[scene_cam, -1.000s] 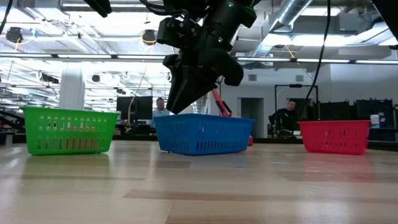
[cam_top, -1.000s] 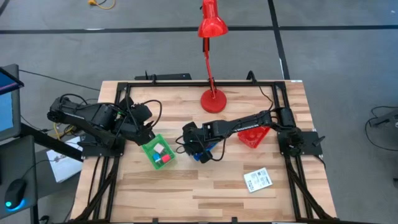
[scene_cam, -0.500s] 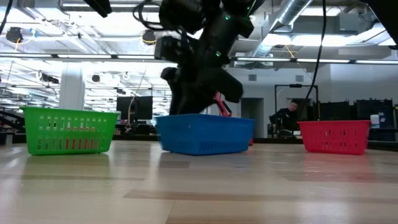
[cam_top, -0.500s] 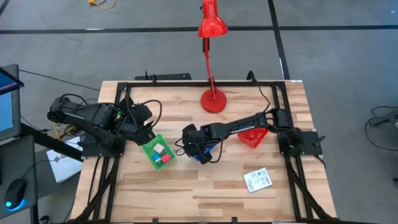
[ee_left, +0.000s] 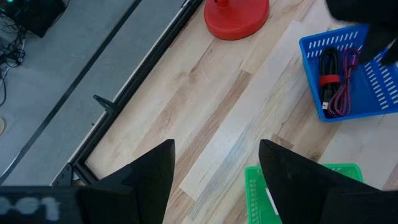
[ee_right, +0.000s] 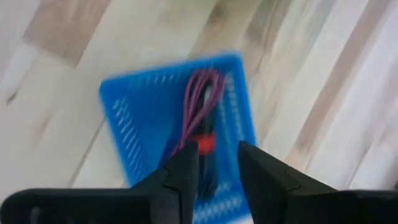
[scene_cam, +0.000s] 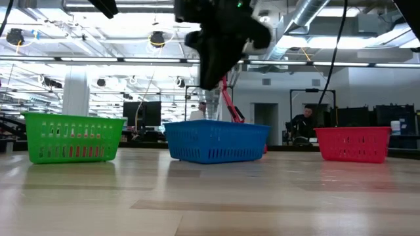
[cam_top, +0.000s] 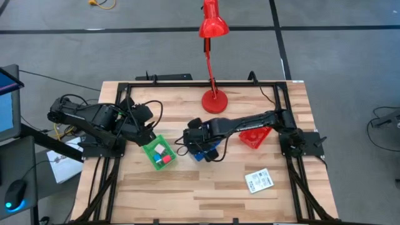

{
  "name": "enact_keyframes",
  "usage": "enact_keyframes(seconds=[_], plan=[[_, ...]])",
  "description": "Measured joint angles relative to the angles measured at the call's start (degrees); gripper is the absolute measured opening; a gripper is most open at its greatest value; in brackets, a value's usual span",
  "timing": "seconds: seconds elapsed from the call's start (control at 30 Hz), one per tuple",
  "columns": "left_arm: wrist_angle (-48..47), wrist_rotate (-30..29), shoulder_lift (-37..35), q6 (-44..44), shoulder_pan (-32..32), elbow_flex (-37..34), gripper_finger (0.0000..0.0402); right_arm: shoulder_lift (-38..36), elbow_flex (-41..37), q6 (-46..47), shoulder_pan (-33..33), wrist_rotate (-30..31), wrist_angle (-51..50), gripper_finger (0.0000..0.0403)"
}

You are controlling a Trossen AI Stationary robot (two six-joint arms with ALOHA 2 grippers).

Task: Pick and place items into bin
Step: Put the card reader box into the red basket

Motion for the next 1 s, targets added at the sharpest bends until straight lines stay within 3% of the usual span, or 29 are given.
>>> enact_keyframes(seconds=[0.13,0.23,0.37,0.53,0.73,0.87,1.0], plan=[[0.0,-0.02,0.0,-0.02,-0.02,0.0,0.0224,0.04,5.83,7.97,-0.01,-0.88,-14.46,0.0107],[0.0,-0.05,0.0,-0.02,-0.01,-0.01,0.0224,0.04,8.33,12.95,-0.23,-7.38,-23.81,0.0107],[0.0,-0.08,0.0,-0.28,0.0,0.0,0.0224,-1.02,8.24,14.76,-0.15,-17.9,-28.73,0.0107],[0.19,-0.17,0.0,-6.93,-0.01,0.0,0.0224,-5.95,4.94,16.6,1.88,-19.5,-28.36,0.0107],[2.23,-0.64,0.02,-10.19,0.0,-0.04,0.0224,-19.8,-6.0,25.5,5.09,-19.3,-27.09,0.0107],[9.63,-3.81,0.04,-9.31,0.01,-2.46,0.0224,-31.13,-17.71,36.35,9.11,-19.04,-22.76,0.0107],[28.8,-1.87,-0.01,5.26,-0.38,-7.15,0.0224,-41.87,-30.27,50.11,14.51,-15.74,-16.4,0.0107]])
